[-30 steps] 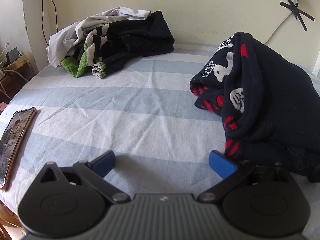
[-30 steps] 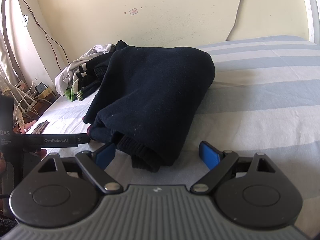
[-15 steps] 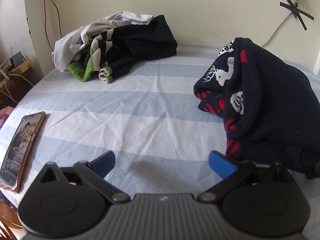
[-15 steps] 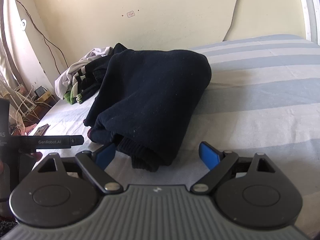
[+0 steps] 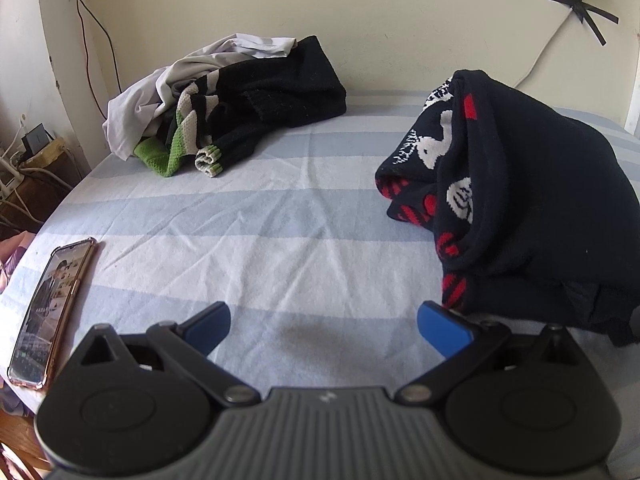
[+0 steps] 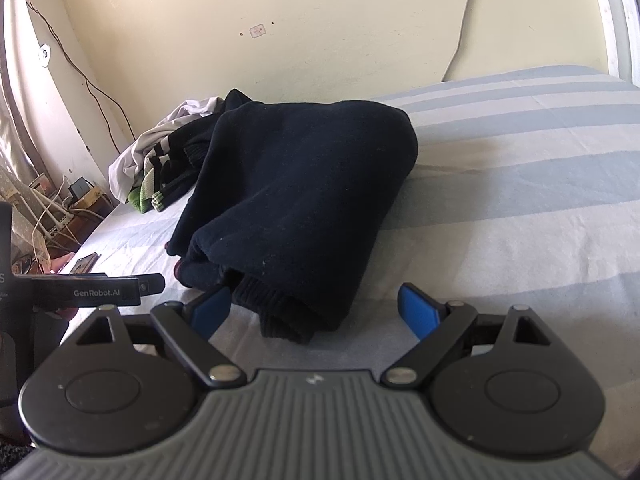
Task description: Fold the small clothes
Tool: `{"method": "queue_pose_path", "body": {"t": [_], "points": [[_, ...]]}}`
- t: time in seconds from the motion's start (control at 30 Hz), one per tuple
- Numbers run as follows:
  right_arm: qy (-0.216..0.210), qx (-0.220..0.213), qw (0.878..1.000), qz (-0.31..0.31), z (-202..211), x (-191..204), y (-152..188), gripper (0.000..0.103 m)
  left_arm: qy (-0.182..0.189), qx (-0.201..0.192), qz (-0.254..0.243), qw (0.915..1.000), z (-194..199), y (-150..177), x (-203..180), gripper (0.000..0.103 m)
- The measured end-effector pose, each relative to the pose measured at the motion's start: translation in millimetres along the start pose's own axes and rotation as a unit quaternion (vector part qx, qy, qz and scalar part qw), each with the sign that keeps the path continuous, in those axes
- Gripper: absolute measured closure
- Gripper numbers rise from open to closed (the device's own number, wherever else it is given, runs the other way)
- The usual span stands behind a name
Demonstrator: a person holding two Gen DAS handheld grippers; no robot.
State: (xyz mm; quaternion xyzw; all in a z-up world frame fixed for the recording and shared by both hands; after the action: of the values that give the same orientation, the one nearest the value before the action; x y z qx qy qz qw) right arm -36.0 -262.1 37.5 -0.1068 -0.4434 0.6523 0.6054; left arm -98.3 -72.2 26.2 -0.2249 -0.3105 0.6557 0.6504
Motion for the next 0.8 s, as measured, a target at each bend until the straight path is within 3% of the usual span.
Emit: {"method": "queue_pose_path", "body": {"t": [0.8], "points": [[-0.002, 0.000, 1.000, -0.001, 1.2, -0.4, -0.4, 0.011, -0.005, 0.008, -0.007, 0.9999, 0.1, -0.7, -1.0, 0.000]]}}
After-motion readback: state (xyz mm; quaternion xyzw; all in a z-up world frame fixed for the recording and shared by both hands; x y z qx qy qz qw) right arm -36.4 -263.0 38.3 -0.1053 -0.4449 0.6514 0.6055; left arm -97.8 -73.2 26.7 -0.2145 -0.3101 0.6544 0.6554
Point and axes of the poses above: each gripper's, at about its wrist camera, not at the fingertips, and z roughly against the way its jaws point, x to its left, y to its underside, the point moved 1 cm from there along -z, roughly the way its jaws point
